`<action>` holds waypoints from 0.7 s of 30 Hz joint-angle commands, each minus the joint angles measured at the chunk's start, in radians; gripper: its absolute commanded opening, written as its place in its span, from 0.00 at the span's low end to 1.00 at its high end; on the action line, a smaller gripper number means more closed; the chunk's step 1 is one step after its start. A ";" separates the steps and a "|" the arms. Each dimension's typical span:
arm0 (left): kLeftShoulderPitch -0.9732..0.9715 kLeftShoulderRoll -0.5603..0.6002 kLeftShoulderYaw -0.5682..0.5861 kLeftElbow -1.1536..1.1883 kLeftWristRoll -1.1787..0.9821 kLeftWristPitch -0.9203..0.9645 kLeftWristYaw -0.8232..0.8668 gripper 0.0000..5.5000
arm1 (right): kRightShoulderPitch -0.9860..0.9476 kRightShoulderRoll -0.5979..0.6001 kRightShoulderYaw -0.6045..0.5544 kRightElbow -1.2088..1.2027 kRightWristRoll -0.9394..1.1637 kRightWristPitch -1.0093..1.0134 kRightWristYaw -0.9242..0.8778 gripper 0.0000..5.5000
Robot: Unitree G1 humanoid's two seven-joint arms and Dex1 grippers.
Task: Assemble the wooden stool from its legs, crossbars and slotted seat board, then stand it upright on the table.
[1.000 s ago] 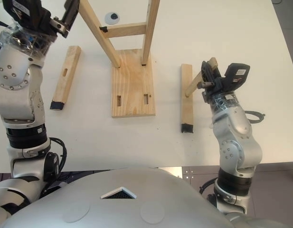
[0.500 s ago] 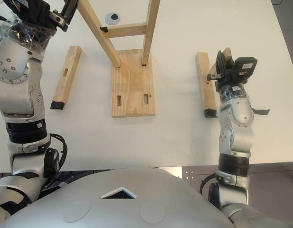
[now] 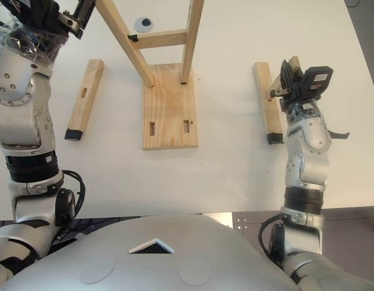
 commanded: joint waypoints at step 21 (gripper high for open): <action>0.039 0.000 0.021 -0.033 0.022 -0.003 0.049 0.57 | 0.031 -0.089 0.007 -0.153 -0.026 0.369 0.028 0.32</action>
